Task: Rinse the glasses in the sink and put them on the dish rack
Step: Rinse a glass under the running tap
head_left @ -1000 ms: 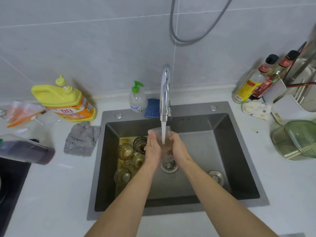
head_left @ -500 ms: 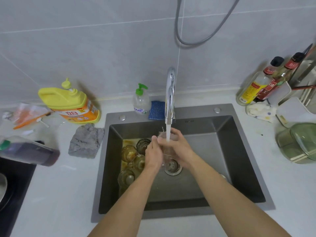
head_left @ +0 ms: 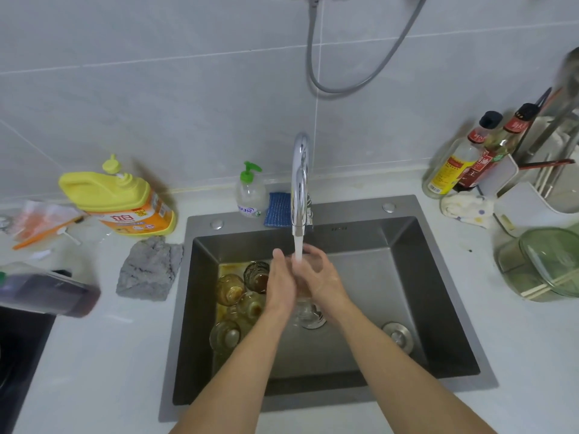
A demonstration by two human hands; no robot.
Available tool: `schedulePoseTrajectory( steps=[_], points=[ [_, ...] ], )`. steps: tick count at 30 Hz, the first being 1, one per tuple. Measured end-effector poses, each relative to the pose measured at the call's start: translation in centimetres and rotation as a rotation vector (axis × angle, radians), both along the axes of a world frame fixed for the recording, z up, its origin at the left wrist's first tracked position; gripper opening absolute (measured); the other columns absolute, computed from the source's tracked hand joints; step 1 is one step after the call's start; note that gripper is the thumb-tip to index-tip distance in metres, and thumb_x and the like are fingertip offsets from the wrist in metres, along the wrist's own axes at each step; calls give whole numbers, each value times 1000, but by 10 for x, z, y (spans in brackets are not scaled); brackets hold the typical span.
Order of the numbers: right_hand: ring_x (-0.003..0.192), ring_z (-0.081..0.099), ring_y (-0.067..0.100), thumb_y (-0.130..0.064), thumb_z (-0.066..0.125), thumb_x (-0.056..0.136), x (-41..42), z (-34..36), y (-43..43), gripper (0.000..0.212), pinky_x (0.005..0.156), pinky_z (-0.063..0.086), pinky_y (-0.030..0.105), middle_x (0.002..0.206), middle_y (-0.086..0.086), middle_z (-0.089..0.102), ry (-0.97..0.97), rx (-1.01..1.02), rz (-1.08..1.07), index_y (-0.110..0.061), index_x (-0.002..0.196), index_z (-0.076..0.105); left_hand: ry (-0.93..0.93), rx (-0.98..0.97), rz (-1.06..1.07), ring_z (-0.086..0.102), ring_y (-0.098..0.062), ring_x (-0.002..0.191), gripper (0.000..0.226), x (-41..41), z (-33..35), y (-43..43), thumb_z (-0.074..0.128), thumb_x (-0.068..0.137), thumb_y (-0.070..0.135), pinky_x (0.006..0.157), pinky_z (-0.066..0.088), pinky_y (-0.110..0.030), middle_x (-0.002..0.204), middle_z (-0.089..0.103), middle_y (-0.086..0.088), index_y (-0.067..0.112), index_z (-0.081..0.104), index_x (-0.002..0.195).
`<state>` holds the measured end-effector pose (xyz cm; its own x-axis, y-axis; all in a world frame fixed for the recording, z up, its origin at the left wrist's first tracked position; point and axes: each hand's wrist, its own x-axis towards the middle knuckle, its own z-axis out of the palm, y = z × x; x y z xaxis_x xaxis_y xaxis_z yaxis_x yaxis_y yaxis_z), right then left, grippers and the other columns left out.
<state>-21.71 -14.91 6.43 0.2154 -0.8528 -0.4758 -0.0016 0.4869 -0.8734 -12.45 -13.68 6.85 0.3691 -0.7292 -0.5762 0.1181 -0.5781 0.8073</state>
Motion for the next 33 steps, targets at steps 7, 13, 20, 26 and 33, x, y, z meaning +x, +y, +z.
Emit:
schedulePoseTrajectory(
  steps=[7, 13, 20, 26, 33],
  points=[
    [114, 61, 20, -72, 19, 99, 19, 16, 7, 63, 104, 47, 45, 115, -5, 68, 391, -62, -124, -29, 125, 57, -85, -121, -167, 67, -16, 101, 34, 0, -3, 12, 52, 104, 48, 78, 51, -21, 110, 67, 5, 19, 59, 120],
    [131, 57, 18, -81, 63, 78, 9, 1, 2, 82, 109, 47, 47, 142, -9, 59, 108, 146, -19, -37, 145, 47, 1, -40, -89, 62, -20, 118, 70, 6, 6, 6, 18, 99, 76, 109, 45, -46, 118, 73, 2, 38, 76, 110],
    [98, 65, 19, -89, 9, 85, 24, 17, 7, 89, 93, 53, 44, 104, -3, 67, 435, -10, -4, -21, 121, 53, -71, -94, -83, 67, -27, 107, 66, 4, 6, 2, 66, 90, 67, 88, 56, -37, 114, 62, -10, 11, 52, 122],
    [117, 63, 13, -56, 52, 101, 9, 19, 7, 47, 94, 49, 31, 128, -8, 68, 183, -3, 36, -30, 140, 54, 34, -53, -127, 66, -18, 118, 84, 17, 3, 4, 41, 76, 93, 107, 50, -46, 121, 74, 2, 31, 71, 123],
    [114, 67, 26, -65, 28, 103, 16, 10, -7, 61, 100, 52, 44, 124, 5, 69, 450, 12, 71, -20, 134, 55, 22, -95, -163, 69, -25, 108, 50, 4, 13, -2, 51, 102, 56, 80, 56, -30, 116, 69, -12, 11, 62, 123]
  ],
)
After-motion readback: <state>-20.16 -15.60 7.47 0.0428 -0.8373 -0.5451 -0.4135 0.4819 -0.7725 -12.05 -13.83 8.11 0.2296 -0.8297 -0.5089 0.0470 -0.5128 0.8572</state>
